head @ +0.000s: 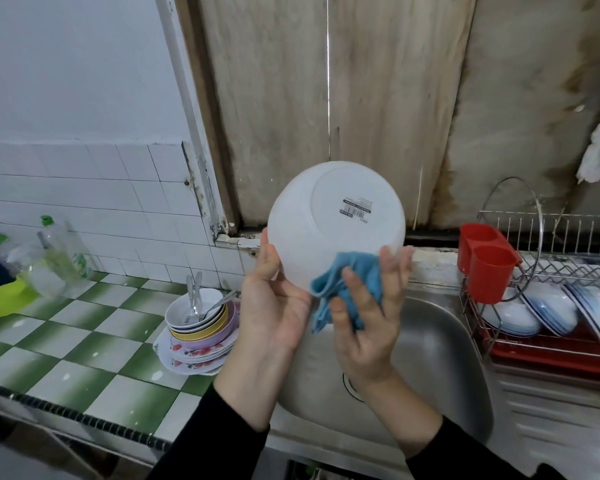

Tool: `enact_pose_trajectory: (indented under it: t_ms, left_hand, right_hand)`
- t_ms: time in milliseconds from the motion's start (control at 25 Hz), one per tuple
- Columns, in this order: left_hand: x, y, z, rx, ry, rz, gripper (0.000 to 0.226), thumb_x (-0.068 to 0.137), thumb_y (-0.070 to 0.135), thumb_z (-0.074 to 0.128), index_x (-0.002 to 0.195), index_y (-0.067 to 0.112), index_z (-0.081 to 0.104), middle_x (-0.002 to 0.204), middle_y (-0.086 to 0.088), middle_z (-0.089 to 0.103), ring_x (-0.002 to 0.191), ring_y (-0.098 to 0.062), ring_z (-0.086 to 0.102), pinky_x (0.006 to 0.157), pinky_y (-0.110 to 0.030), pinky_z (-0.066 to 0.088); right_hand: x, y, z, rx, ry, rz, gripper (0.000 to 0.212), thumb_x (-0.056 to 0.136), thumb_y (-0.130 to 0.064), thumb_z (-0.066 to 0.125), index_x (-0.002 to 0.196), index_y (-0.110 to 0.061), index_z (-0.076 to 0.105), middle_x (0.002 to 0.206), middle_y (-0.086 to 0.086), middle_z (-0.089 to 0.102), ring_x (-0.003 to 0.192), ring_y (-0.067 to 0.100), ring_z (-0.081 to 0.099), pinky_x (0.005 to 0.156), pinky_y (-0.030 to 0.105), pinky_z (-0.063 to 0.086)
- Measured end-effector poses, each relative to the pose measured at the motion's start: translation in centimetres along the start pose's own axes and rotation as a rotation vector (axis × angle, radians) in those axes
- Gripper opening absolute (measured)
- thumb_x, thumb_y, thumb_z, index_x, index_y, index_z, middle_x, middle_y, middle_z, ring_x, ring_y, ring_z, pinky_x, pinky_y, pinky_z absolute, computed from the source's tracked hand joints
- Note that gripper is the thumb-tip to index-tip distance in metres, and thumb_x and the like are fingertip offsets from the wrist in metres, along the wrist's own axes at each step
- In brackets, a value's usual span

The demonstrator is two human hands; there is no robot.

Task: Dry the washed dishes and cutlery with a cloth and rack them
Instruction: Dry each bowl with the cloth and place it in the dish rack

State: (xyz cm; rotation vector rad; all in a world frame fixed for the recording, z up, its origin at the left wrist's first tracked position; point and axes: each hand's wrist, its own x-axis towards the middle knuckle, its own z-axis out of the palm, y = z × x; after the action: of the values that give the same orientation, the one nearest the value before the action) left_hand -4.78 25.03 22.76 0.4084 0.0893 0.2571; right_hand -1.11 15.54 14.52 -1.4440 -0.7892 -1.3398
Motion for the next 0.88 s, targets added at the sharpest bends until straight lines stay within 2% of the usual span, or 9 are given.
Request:
enact_pose_trajectory:
  t_ms: [120, 240, 360, 440, 520, 560, 680, 800, 880]
  left_hand:
    - [0.3, -0.8, -0.1, -0.036, 0.027, 0.006, 0.04, 0.08, 0.004, 0.049, 0.113, 0.02, 0.064, 0.132, -0.01, 0.061, 0.125, -0.034, 0.054, 0.101, -0.062, 0.04]
    - [0.8, -0.5, -0.7, -0.005, 0.028, 0.041, 0.047, 0.071, 0.001, 0.05, 0.111, 0.019, 0.066, 0.133, -0.005, 0.06, 0.128, -0.029, 0.052, 0.11, -0.06, 0.032]
    - [0.8, 0.3, -0.9, 0.174, -0.042, 0.141, 0.034, 0.086, 0.004, 0.048, 0.113, 0.02, 0.063, 0.125, 0.005, 0.064, 0.118, -0.016, 0.056, 0.107, -0.045, 0.041]
    - [0.5, 1.1, -0.6, 0.378, -0.101, 0.231, 0.031, 0.088, 0.014, 0.053, 0.117, 0.019, 0.062, 0.11, 0.013, 0.069, 0.103, -0.009, 0.062, 0.094, -0.034, 0.049]
    - [0.1, 1.8, -0.5, 0.553, -0.165, 0.336, 0.035, 0.081, 0.014, 0.064, 0.116, 0.015, 0.068, 0.104, 0.015, 0.072, 0.095, -0.004, 0.065, 0.085, -0.025, 0.053]
    - [-0.1, 2.0, -0.3, 0.647, -0.193, 0.395, 0.033, 0.081, 0.01, 0.066, 0.114, 0.015, 0.07, 0.101, 0.014, 0.073, 0.091, -0.001, 0.066, 0.08, -0.021, 0.053]
    - [-0.9, 1.8, -0.1, 0.908, -0.268, 0.539, 0.036, 0.084, -0.001, 0.063, 0.116, 0.014, 0.063, 0.089, 0.02, 0.072, 0.083, 0.011, 0.063, 0.073, -0.007, 0.048]
    - [-0.9, 0.8, -0.3, 1.044, -0.301, 0.528, 0.031, 0.086, -0.002, 0.064, 0.107, 0.019, 0.068, 0.097, 0.017, 0.071, 0.096, 0.006, 0.064, 0.084, -0.01, 0.046]
    - [-0.6, 0.4, -0.7, 1.032, -0.239, 0.506, 0.029, 0.087, -0.003, 0.062, 0.105, 0.019, 0.07, 0.098, 0.013, 0.072, 0.095, 0.004, 0.064, 0.083, -0.013, 0.048]
  right_hand:
    - [1.5, -1.5, -0.2, 0.234, 0.21, 0.397, 0.04, 0.1, -0.031, 0.046, 0.14, -0.037, 0.046, 0.155, 0.002, 0.033, 0.145, 0.031, 0.025, 0.118, 0.046, 0.024]
    - [4.4, -1.2, -0.9, 0.613, 0.483, 0.907, 0.027, 0.091, -0.03, 0.053, 0.116, -0.032, 0.063, 0.121, -0.006, 0.066, 0.121, 0.014, 0.057, 0.103, 0.033, 0.045]
    - [7.1, 1.9, -1.9, 0.817, 0.38, 1.275, 0.011, 0.085, -0.03, 0.061, 0.075, -0.024, 0.063, 0.081, 0.001, 0.061, 0.081, 0.02, 0.058, 0.081, 0.038, 0.046]
    - [8.1, 3.6, -2.3, 0.817, 0.207, 1.379, 0.028, 0.063, -0.04, 0.075, 0.076, -0.023, 0.057, 0.082, 0.006, 0.054, 0.082, 0.024, 0.051, 0.08, 0.041, 0.04]
    - [8.9, 4.5, -3.1, 0.852, 0.049, 1.403, 0.057, 0.039, -0.046, 0.086, 0.082, -0.023, 0.057, 0.085, 0.006, 0.052, 0.083, 0.024, 0.049, 0.079, 0.041, 0.039]
    - [9.1, 4.7, -3.3, 0.889, 0.001, 1.392, 0.058, 0.038, -0.046, 0.087, 0.082, -0.022, 0.057, 0.084, 0.005, 0.053, 0.079, 0.024, 0.05, 0.078, 0.039, 0.04]
    - [9.3, 4.6, -3.5, 0.799, -0.048, 1.257, 0.01, 0.076, -0.026, 0.072, 0.075, -0.021, 0.065, 0.075, -0.001, 0.061, 0.071, 0.015, 0.055, 0.072, 0.034, 0.043]
    - [8.6, 3.4, -3.2, 0.465, -0.137, 0.891, 0.017, 0.08, -0.025, 0.065, 0.094, -0.033, 0.072, 0.095, -0.008, 0.071, 0.091, 0.008, 0.065, 0.082, 0.025, 0.05]
    - [7.5, 2.2, -3.0, 0.279, -0.266, 0.579, 0.028, 0.083, -0.03, 0.064, 0.111, -0.032, 0.066, 0.116, -0.006, 0.066, 0.113, 0.003, 0.059, 0.096, 0.02, 0.045]
